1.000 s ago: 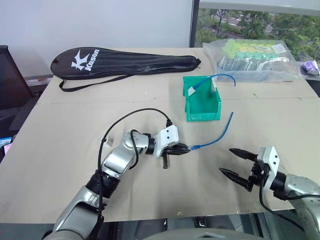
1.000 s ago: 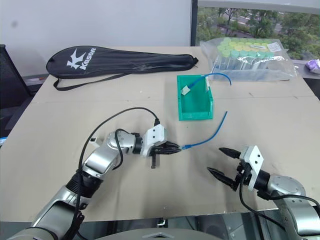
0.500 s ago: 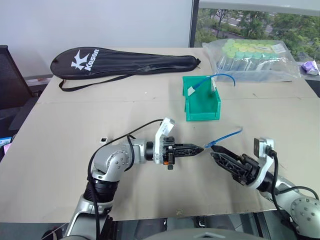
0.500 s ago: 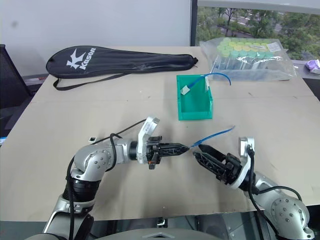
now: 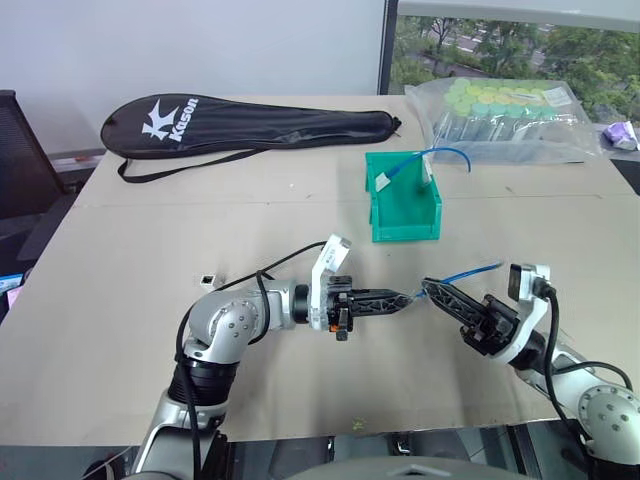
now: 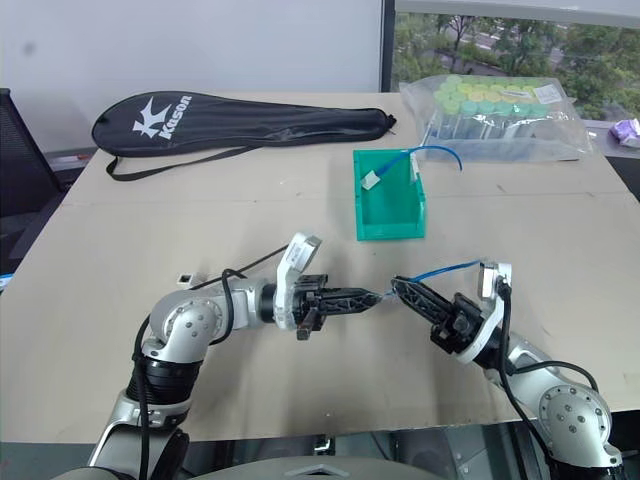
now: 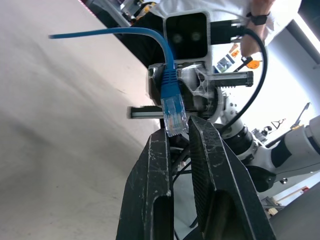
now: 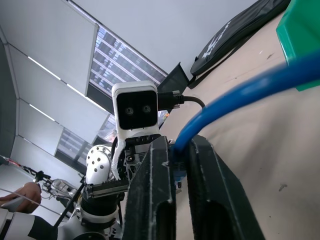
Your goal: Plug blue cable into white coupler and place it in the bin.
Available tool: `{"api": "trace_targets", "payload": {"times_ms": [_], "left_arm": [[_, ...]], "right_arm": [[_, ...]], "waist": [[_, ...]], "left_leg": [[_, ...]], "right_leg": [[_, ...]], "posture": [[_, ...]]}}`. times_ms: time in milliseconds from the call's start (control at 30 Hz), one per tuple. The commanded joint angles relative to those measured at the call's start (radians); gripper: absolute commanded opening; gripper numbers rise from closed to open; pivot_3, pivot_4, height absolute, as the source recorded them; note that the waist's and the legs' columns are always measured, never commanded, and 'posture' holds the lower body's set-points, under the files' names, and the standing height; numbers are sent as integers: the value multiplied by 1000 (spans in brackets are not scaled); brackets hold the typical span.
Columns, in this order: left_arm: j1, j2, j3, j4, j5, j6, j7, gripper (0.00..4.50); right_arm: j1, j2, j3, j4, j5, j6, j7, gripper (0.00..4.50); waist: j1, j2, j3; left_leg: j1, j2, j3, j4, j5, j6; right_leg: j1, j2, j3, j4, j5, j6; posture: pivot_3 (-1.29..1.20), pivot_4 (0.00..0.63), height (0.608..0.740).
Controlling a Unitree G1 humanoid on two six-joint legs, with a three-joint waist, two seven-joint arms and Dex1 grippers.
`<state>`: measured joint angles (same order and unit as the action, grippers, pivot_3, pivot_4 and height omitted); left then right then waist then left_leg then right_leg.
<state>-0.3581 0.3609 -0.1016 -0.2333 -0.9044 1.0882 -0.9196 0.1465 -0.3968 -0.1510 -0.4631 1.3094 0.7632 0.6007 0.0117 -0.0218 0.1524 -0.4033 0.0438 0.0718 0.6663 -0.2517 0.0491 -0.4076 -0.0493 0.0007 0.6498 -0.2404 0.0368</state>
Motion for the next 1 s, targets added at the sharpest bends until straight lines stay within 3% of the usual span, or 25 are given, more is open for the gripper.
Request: {"api": "trace_targets", "payload": {"times_ms": [33, 100, 267, 367, 467, 600, 867, 1000], "left_arm": [[-4, 5, 2, -23, -13, -3, 8, 0], [2, 6, 10, -27, -29, -9, -9, 0], [32, 28, -2, -68, 13, -55, 3, 2157], [101, 84, 1, -173, 25, -96, -7, 2157], [215, 85, 67, -307, 70, -180, 120, 2157], [470, 112, 118, -524, 217, -352, 219, 2157], [914, -47, 174, -658, 545, -750, 467, 2157], [976, -173, 300, -515, 679, -898, 643, 2157]], "right_arm": [[-3, -2, -3, -44, 39, -1, 27, 63], [-6, -5, 0, -45, 33, -1, 32, 63], [-22, -2, 0, -31, 29, -5, 27, 0], [-44, 8, -12, -1, -36, -49, 14, 0], [-83, 14, -7, 57, -160, -118, 19, 0], [-126, 29, 9, 120, -235, -157, 41, 0], [-195, 42, 53, 205, -311, -156, 112, 0], [-249, 48, 74, 226, -331, -146, 131, 0]], "waist": [[0, 0, 0], [0, 0, 0], [-1, 0, 0], [-3, 0, 0], [-10, 0, 0], [-11, 1, 0], [-13, 1, 0], [-12, 1, 0]], "left_leg": [[0, 0, 0, 0, 0, 0], [0, 0, 0, 0, 0, 0], [0, 0, 0, 0, 0, 0], [0, 1, 0, 0, 0, 0], [0, 2, 1, -1, 0, 0], [-2, 2, 0, -2, 0, 0], [-6, 2, 0, -3, 0, 0], [-8, 1, 0, -2, 0, 0]], "right_leg": [[0, 0, 0, 0, 0, 0], [0, 0, 0, 0, 0, 0], [0, 0, 0, 0, 0, 0], [0, 0, 0, -1, 0, 0], [0, -1, 1, -2, 0, 0], [-1, -3, 3, -3, 0, 0], [-5, -9, 3, -6, 0, -1], [-6, -11, 1, -7, 0, -1]], "posture": [[0, 150, 740], [0, 150, 740], [0, 150, 740], [0, 150, 740], [0, 150, 740], [0, 150, 740], [0, 150, 740], [0, 150, 740]]}}
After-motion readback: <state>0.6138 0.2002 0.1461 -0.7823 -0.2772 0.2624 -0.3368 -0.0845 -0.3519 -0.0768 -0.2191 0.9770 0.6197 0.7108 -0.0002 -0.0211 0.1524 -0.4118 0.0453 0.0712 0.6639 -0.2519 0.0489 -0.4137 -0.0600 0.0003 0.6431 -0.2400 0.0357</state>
